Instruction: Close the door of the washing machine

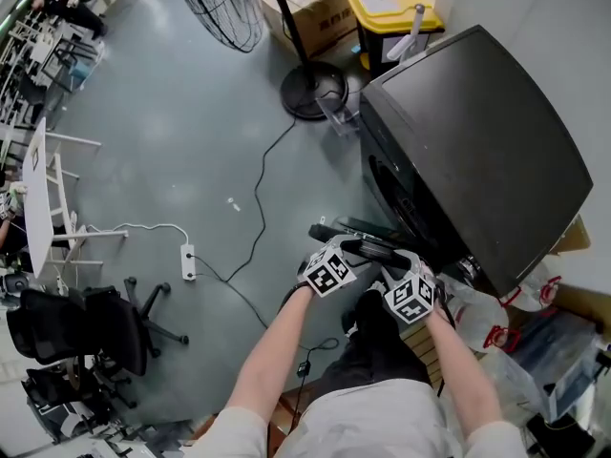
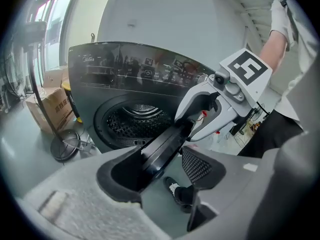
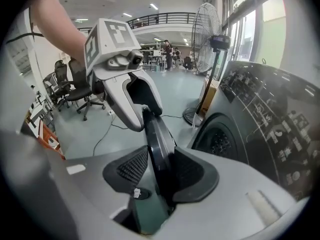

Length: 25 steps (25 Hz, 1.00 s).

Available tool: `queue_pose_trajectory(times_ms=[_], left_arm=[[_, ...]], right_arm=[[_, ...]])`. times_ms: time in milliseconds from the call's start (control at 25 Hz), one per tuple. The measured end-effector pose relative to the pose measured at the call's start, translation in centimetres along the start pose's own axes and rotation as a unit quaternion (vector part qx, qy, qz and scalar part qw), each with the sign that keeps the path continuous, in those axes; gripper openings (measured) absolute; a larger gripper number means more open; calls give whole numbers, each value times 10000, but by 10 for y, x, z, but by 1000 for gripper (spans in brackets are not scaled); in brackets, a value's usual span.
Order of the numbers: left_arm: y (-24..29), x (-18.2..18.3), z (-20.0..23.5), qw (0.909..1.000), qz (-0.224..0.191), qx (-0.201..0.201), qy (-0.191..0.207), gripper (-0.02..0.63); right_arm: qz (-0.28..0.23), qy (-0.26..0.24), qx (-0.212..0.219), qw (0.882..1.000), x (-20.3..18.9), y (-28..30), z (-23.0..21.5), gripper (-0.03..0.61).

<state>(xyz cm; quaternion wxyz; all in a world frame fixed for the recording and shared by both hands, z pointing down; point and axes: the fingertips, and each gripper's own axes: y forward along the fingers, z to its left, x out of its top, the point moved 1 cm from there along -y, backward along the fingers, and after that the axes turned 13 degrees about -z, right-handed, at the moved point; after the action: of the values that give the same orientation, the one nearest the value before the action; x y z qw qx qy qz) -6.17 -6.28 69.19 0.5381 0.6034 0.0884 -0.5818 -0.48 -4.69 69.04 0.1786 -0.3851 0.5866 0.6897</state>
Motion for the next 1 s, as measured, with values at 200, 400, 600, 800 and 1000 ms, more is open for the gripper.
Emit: queue_pose_trajectory(times_ms=[200,400,600,800,1000], left_arm=[[8,12,11,9998,-14,-144,111,252],[15,19,21,9997,-18,-186,168,259],[22,24,29,9995,8,-240,228,261],[25,30,35,9990,-191,-232,321,267],[25,36,36,9967,-430,-523,437,268]], right_arm=[[53,113,-93,9999,1,3,-11,164],[57,298,-348,9989,4,4,-23,164],[121,415,-465,9980,3,7,-31,163],[14,602,-599,9964,6,9,-36,163],[61,722,-924,9931,10,4,-42,164]])
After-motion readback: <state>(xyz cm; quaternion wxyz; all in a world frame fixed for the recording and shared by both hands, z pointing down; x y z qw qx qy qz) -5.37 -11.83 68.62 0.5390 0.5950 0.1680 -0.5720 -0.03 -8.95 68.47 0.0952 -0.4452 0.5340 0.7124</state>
